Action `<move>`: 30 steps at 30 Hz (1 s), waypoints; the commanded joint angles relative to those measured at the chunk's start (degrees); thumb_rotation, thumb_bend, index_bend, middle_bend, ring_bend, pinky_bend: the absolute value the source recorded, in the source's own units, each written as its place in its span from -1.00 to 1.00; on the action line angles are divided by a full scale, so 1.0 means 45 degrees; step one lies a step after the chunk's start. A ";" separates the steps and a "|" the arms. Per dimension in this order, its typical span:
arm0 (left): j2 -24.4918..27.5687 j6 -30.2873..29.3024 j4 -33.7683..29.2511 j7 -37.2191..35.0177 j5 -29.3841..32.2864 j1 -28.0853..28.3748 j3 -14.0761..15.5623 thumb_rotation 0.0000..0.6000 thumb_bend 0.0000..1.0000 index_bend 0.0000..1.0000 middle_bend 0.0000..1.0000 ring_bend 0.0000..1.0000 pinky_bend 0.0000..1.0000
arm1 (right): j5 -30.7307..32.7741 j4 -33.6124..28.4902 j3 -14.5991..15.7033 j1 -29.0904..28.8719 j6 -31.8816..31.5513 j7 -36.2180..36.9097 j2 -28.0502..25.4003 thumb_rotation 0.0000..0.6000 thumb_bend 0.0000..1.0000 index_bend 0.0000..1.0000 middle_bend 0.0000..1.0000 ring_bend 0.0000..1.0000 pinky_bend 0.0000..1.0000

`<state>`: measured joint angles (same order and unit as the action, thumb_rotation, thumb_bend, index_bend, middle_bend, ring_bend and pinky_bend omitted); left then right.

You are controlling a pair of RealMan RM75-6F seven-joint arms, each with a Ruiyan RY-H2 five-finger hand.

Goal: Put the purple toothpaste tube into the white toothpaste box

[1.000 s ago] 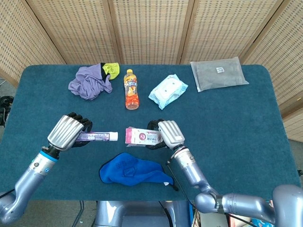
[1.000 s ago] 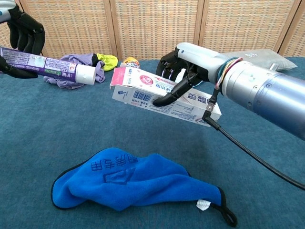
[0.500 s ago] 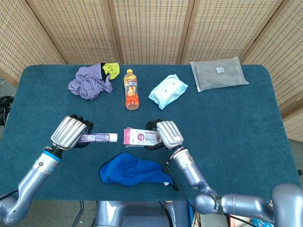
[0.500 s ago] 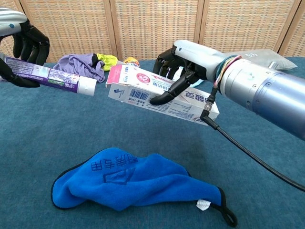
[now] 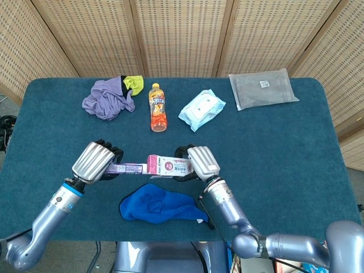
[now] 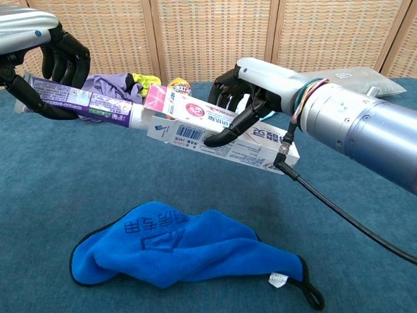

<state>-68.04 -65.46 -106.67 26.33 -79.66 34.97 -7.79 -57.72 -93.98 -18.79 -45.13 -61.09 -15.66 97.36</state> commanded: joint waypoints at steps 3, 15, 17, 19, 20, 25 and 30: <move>-0.0042 -0.0154 -0.0114 -0.0067 -0.0068 0.0010 -0.0103 1.00 -0.48 0.66 0.30 0.09 0.01 | 0.0011 0.0016 0.0043 -0.0033 0.0011 0.0017 0.0046 1.00 -0.79 0.12 0.04 -0.20 -0.01; -0.0359 0.0161 -0.0214 0.0719 0.0528 0.0238 -0.0086 1.00 -0.48 0.66 0.30 0.09 0.01 | 0.0005 -0.0053 0.0108 -0.0070 -0.0003 0.0108 0.0085 1.00 -0.79 0.12 0.04 -0.20 -0.01; -0.0490 0.0156 -0.0137 0.0740 0.0555 0.0272 -0.0093 1.00 -0.48 0.66 0.30 0.09 0.01 | 0.0005 -0.0104 0.0103 -0.0071 -0.0008 0.0118 0.0065 1.00 -0.80 0.12 0.04 -0.20 -0.01; -0.0607 0.0180 -0.0083 0.0779 0.0596 0.0305 -0.0078 1.00 -0.48 0.66 0.30 0.09 0.01 | 0.0023 -0.0152 0.0096 -0.0070 -0.0013 0.0135 0.0051 1.00 -0.79 0.12 0.04 -0.20 -0.01; -0.0662 0.0175 -0.0056 0.0808 0.0600 0.0324 -0.0081 1.00 -0.48 0.66 0.30 0.09 0.01 | 0.0034 -0.0180 0.0089 -0.0073 -0.0009 0.0146 0.0044 1.00 -0.79 0.12 0.04 -0.20 -0.01; -0.0938 0.0055 0.0047 0.0843 0.0492 0.0389 -0.0110 1.00 -0.48 0.66 0.30 0.09 0.01 | 0.0025 -0.0267 0.0088 -0.0105 -0.0012 0.0139 0.0032 1.00 -0.79 0.12 0.04 -0.20 -0.01; -0.1280 -0.0050 0.0220 0.0742 0.0250 0.0467 -0.0123 1.00 -0.48 0.66 0.30 0.09 0.01 | 0.0040 -0.0358 0.0116 -0.0131 -0.0006 0.0108 0.0045 1.00 -0.79 0.12 0.04 -0.20 -0.01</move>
<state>-73.47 -65.55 -105.95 29.83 -78.28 36.96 -8.34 -57.55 -95.55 -18.28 -45.71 -61.11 -15.16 97.56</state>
